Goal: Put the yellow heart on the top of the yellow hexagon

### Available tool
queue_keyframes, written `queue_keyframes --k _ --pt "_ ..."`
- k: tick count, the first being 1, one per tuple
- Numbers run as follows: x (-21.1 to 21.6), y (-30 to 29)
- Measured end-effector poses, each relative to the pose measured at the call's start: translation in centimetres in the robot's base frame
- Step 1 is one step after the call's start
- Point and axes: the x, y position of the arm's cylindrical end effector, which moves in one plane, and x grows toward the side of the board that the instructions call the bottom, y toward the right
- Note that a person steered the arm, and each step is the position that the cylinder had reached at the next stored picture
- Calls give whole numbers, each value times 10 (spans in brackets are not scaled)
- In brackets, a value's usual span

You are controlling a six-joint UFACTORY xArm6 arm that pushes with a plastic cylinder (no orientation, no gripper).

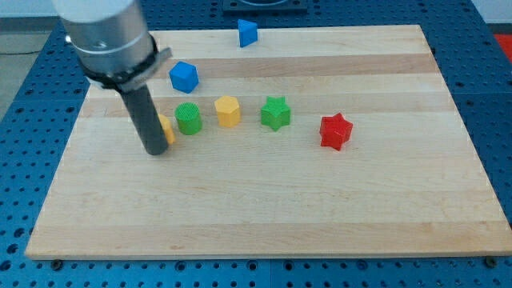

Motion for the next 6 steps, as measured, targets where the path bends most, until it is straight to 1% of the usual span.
queue_keyframes --k 1,4,6 --pt "-2 -29" --pt "-47 30" --pt "-100 51"
